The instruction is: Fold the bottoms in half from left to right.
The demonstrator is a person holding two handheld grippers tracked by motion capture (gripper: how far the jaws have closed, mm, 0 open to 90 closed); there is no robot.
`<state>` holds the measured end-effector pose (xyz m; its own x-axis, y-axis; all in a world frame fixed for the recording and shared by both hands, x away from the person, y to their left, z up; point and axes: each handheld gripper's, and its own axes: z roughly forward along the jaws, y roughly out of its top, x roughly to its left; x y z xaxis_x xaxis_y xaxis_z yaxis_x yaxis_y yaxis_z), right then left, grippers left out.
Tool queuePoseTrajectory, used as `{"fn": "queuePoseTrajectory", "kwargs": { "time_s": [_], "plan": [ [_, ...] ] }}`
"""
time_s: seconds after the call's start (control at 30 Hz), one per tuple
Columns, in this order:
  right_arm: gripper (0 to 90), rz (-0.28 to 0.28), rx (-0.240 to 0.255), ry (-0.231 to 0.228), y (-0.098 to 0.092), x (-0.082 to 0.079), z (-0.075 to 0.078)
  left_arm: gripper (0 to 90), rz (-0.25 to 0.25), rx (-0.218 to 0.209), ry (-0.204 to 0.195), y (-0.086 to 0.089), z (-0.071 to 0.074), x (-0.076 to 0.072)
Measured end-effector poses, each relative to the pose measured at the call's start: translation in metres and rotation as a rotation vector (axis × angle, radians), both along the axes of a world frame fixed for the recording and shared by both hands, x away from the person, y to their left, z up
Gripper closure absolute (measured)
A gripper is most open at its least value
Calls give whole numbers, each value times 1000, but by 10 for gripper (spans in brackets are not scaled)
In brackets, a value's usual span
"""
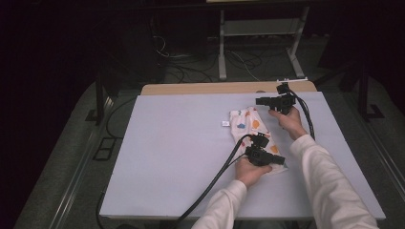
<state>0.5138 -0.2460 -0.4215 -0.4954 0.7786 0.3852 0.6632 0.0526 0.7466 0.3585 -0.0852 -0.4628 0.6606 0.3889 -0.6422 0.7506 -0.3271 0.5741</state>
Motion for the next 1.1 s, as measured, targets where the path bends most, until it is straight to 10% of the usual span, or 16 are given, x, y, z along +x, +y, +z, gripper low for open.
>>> {"fn": "queuePoseTrajectory", "kwargs": {
  "time_s": [0.17,0.47,1.1],
  "plan": [
    [444,7,13,-1,-2,-5,1,885,-11,-2,-3,-5,0,-1],
    [148,44,13,-15,-3,-16,6,551,-29,-17,-14,-5,6,-6],
    [0,50,-13,-71,-6,-42,23,115,-4,1,-194,29,40,-3]
  ]
}}
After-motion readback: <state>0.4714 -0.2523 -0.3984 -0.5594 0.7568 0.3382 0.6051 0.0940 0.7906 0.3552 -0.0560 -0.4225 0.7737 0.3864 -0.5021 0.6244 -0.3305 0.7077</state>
